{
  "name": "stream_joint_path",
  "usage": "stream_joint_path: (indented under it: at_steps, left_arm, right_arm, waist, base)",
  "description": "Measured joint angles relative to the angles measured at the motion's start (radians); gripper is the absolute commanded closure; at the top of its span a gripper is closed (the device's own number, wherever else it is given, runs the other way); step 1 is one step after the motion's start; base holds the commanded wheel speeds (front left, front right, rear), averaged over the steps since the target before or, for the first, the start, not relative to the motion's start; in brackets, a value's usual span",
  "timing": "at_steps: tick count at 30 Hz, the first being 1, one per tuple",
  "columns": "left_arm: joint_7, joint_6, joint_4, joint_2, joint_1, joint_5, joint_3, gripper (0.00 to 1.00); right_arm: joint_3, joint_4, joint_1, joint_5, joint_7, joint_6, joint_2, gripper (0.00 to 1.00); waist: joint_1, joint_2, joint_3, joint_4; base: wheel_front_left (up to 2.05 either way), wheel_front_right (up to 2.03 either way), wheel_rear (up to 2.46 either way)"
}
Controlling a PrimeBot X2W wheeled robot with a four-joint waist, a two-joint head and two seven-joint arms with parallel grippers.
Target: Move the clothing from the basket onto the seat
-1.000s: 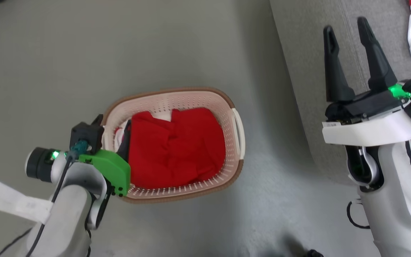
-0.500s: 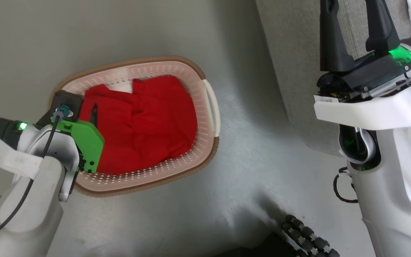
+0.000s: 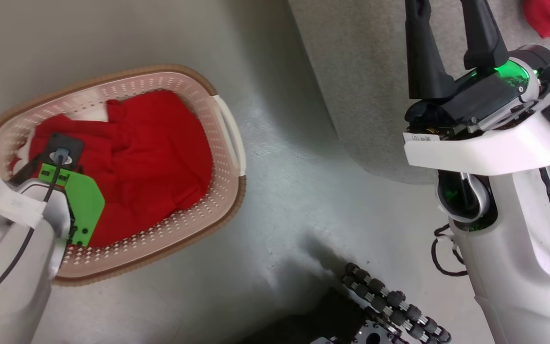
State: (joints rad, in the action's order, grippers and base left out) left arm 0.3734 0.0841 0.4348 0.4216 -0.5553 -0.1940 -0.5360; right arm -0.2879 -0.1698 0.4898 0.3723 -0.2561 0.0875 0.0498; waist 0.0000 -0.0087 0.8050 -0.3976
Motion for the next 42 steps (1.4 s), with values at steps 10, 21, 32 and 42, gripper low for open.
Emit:
stream_joint_path:
  at_steps: [10,21,32,42]
  left_arm:
    - [0.080,0.004,0.006,0.051,0.000,0.016,0.021,0.00]
    - [0.164,0.013,0.018,0.094,-0.004,0.051,0.029,0.00]
    - [0.259,0.015,0.009,0.112,-0.046,0.088,0.028,0.00]
    - [0.360,0.015,0.009,0.104,-0.046,0.065,0.037,0.00]
  right_arm:
    - [-0.042,-0.031,0.001,0.111,0.000,-0.029,0.000,0.00]
    - [-0.063,-0.042,0.001,0.131,0.000,-0.055,-0.001,0.00]
    - [-0.072,-0.047,0.001,0.150,0.000,-0.069,-0.002,0.00]
    - [-0.072,-0.049,0.001,0.151,0.000,-0.072,-0.002,0.00]
  waist:
    - [0.0000,0.0000,0.040,-0.073]
    - [0.0000,0.0000,0.055,-0.118]
    - [0.0000,0.0000,0.060,-0.130]
    - [0.0000,0.0000,0.073,-0.130]
  base:
    - [0.00,0.00,0.00]
    - [0.00,0.00,0.00]
    - [0.00,0.00,0.00]
    - [0.00,0.00,0.00]
